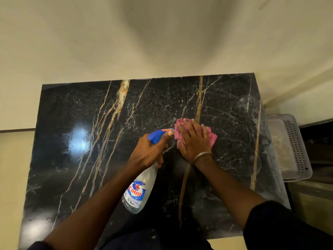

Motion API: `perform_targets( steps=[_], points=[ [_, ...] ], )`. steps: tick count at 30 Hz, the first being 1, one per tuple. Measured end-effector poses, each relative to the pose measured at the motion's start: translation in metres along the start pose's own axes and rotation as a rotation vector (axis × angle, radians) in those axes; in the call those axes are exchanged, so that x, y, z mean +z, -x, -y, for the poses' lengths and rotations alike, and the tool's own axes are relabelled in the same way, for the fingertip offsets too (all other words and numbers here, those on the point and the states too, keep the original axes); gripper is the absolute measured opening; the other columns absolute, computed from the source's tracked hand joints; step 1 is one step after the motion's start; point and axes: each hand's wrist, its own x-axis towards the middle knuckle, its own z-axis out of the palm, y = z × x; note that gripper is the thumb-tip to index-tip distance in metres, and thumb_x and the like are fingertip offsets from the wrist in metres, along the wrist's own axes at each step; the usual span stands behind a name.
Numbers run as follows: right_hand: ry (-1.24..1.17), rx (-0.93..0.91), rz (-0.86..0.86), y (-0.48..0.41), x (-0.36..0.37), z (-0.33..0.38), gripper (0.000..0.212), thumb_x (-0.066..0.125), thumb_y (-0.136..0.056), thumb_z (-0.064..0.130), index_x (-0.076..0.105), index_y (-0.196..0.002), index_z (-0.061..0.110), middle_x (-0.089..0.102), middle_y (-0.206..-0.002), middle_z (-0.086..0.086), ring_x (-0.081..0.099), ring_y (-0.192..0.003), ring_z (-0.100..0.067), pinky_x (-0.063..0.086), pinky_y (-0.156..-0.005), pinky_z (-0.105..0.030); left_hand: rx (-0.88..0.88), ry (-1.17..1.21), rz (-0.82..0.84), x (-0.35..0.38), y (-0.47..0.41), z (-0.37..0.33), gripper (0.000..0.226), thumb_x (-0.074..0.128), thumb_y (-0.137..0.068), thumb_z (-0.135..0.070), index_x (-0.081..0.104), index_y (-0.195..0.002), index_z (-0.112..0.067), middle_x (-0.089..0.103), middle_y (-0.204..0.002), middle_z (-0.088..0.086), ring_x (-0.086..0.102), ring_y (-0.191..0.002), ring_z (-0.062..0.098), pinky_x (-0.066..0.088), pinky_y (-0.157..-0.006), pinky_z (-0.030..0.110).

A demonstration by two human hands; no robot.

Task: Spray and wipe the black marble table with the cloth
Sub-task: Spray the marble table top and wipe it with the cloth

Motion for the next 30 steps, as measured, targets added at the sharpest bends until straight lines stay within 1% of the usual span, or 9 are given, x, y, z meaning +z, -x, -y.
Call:
perform_targets(
  steps=[3, 5, 9, 13, 17, 23, 26, 28, 30],
  points=[
    [0.006, 0.000, 0.000, -0.045, -0.008, -0.010, 0.069, 0.036, -0.088, 0.050, 0.033, -0.151, 0.024, 0.032, -0.157, -0.004, 0.025, -0.144, -0.029, 0.020, -0.114, -0.054, -0.012, 0.007, -0.012, -0.004, -0.010, -0.004, 0.052, 0.045, -0.092, -0.060, 0.060, -0.080, -0.012, 0.062, -0.050, 0.004, 0.063, -0.042, 0.023, 0.050, -0.052, 0.023],
    [0.000, 0.007, -0.003, -0.074, -0.013, -0.016, 0.069, 0.036, -0.087, 0.050, 0.033, -0.150, 0.023, 0.033, -0.156, -0.005, 0.026, -0.144, -0.029, 0.021, -0.114, -0.054, -0.003, 0.020, -0.032, -0.007, -0.018, -0.007, 0.049, 0.045, -0.089, -0.062, 0.061, -0.080, -0.017, 0.061, -0.051, 0.000, 0.063, -0.042, 0.021, 0.051, -0.052, 0.024],
    [0.018, 0.009, 0.004, -0.125, -0.022, -0.029, 0.068, 0.032, -0.089, 0.050, 0.030, -0.151, 0.023, 0.031, -0.156, -0.006, 0.025, -0.144, -0.031, 0.022, -0.114, -0.055, 0.029, 0.042, -0.055, -0.013, -0.033, -0.015, 0.033, 0.044, -0.090, -0.060, 0.059, -0.079, -0.033, 0.061, -0.051, 0.002, 0.063, -0.043, 0.019, 0.048, -0.053, 0.019],
    [0.014, -0.007, 0.007, -0.160, -0.029, -0.037, 0.069, 0.027, -0.088, 0.049, 0.029, -0.151, 0.024, 0.029, -0.158, -0.007, 0.023, -0.146, -0.031, 0.020, -0.115, -0.056, 0.058, 0.053, -0.060, -0.015, -0.044, -0.020, 0.031, 0.043, -0.093, -0.057, 0.060, -0.081, -0.034, 0.065, -0.059, 0.010, 0.062, -0.044, 0.019, 0.049, -0.055, 0.021],
    [0.013, -0.015, 0.018, -0.176, -0.032, -0.042, 0.068, 0.028, -0.089, 0.049, 0.028, -0.152, 0.024, 0.027, -0.159, -0.006, 0.021, -0.146, -0.030, 0.019, -0.116, -0.056, 0.084, 0.049, -0.063, -0.015, -0.047, -0.026, 0.028, 0.043, -0.089, -0.062, 0.060, -0.084, -0.040, 0.068, -0.069, 0.008, 0.063, -0.044, 0.019, 0.049, -0.053, 0.021],
    [0.028, -0.010, 0.039, -0.149, -0.030, -0.034, 0.069, 0.024, -0.089, 0.050, 0.026, -0.152, 0.024, 0.029, -0.157, -0.007, 0.023, -0.145, -0.031, 0.019, -0.116, -0.055, 0.078, 0.026, -0.086, -0.014, -0.033, -0.021, 0.030, 0.043, -0.097, -0.055, 0.060, -0.084, -0.034, 0.063, -0.056, 0.011, 0.063, -0.045, 0.018, 0.049, -0.057, 0.023],
    [0.028, -0.056, 0.041, -0.107, -0.022, -0.027, 0.068, 0.031, -0.088, 0.050, 0.031, -0.150, 0.022, 0.034, -0.155, -0.007, 0.028, -0.142, -0.032, 0.024, -0.113, -0.054, 0.082, 0.013, -0.085, -0.011, -0.021, -0.018, 0.034, 0.042, -0.094, -0.057, 0.061, -0.084, -0.031, 0.059, -0.051, 0.005, 0.063, -0.046, 0.017, 0.048, -0.056, 0.019],
    [0.010, -0.072, 0.042, -0.074, -0.018, -0.024, 0.068, 0.036, -0.087, 0.049, 0.033, -0.150, 0.023, 0.035, -0.154, -0.006, 0.030, -0.141, -0.031, 0.025, -0.111, -0.053, 0.076, -0.010, -0.086, -0.007, -0.011, -0.017, 0.041, 0.041, -0.091, -0.061, 0.064, -0.090, -0.027, 0.062, -0.051, 0.007, 0.063, -0.047, 0.019, 0.047, -0.056, 0.017],
    [0.002, -0.073, 0.036, -0.044, -0.014, -0.019, 0.068, 0.040, -0.086, 0.048, 0.033, -0.149, 0.023, 0.035, -0.154, -0.005, 0.030, -0.141, -0.030, 0.025, -0.111, -0.053, 0.077, -0.029, -0.081, -0.003, -0.002, -0.016, 0.037, 0.041, -0.093, -0.060, 0.063, -0.088, -0.030, 0.063, -0.051, 0.007, 0.064, -0.048, 0.020, 0.048, -0.057, 0.017]
  ],
)
